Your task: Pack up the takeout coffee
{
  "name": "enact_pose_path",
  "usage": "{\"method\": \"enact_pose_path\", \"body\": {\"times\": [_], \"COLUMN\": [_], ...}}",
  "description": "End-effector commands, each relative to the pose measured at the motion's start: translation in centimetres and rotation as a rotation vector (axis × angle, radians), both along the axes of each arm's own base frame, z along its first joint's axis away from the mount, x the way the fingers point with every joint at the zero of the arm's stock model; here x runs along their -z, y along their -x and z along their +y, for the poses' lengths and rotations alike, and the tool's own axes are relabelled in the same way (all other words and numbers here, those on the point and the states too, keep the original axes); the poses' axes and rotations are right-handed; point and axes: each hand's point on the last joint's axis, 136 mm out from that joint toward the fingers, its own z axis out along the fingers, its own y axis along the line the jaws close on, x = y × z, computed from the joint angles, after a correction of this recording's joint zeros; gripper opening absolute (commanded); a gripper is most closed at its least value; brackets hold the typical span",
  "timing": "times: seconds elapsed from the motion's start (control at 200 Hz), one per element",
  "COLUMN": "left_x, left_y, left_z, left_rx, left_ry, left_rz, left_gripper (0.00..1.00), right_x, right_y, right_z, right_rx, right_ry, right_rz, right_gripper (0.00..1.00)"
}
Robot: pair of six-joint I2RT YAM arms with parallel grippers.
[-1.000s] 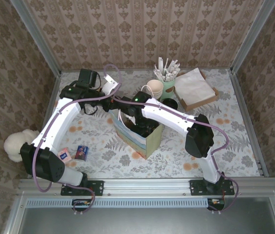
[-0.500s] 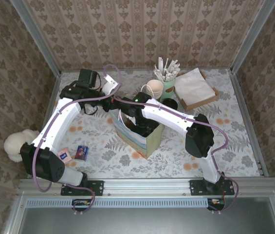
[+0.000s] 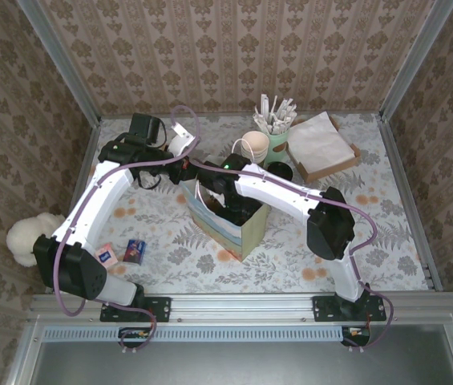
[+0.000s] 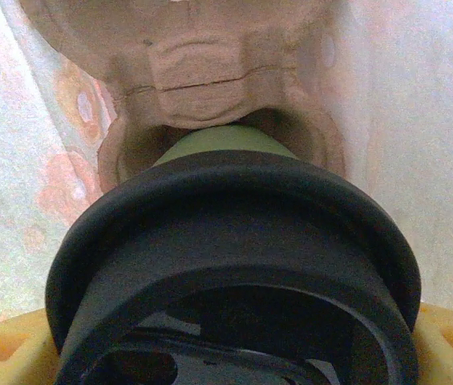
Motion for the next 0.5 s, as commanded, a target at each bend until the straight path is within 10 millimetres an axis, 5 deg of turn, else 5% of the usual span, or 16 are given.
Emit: {"method": "enact_pose_path", "body": {"times": [0.0,0.495], "left_x": [-0.2,-0.3], "left_y": [0.7,0.8], "left_z": [-0.6,-0.6], "left_rx": [0.025,0.029], "left_ry": [0.027,0.032], "left_rz": [0.022,0.021], "left_gripper": [0.0,0.0], "right_x": [0.4,1.8], "right_y": [0.1,0.4], "right_z": [-0.9,-1.1], "right_rx": [0.012,0.011], "right_ry": [0.018,0.019], "right_rz": [0.003,0.014], "right_gripper": [0.57,0.56]}}
